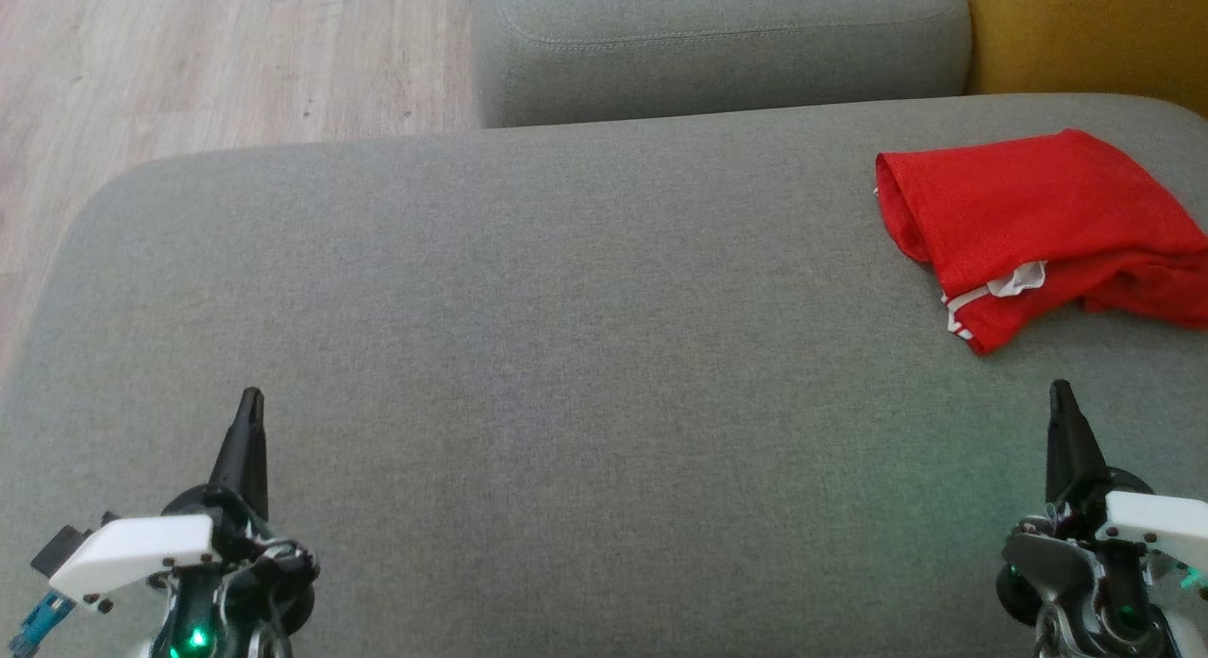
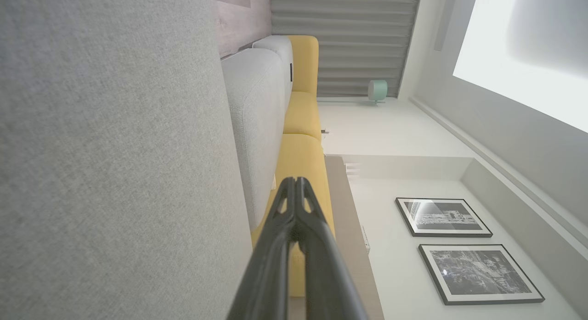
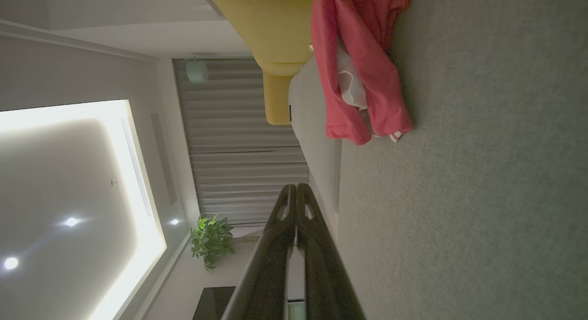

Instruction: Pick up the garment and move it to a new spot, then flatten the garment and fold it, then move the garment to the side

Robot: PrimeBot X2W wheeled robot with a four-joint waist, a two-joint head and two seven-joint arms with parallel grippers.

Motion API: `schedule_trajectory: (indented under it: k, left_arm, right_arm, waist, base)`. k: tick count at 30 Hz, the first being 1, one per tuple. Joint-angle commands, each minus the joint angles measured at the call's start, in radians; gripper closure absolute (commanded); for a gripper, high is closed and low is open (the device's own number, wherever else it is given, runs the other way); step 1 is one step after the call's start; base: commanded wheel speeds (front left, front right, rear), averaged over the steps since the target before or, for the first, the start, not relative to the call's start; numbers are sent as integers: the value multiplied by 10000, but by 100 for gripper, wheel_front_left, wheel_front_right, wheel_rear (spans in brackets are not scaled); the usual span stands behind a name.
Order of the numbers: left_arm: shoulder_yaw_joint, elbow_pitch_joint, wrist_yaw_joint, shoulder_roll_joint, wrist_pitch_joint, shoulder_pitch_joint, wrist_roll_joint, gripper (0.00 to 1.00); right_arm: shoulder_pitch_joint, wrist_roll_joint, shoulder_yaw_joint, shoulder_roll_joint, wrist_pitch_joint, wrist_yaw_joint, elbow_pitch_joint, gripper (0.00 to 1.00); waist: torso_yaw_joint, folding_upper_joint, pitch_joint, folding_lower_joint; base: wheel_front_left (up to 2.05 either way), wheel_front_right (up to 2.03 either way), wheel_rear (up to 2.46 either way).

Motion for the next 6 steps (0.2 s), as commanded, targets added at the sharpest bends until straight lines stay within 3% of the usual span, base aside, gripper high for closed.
schedule_trajectory:
  k: [1, 6]
  left_arm:
    - [380, -271, -73, 103, 72, -534, 65, 100]
    - [397, -270, -73, 91, 86, -535, 79, 100]
  right_arm:
    - [-546, 33, 193, -106, 66, 37, -379, 100]
    - [-546, 27, 185, -101, 72, 37, -379, 100]
  waist:
    - [0, 0, 0, 0]
    - [0, 0, 0, 0]
  base:
    - [0, 0, 0]
    - [0, 0, 0]
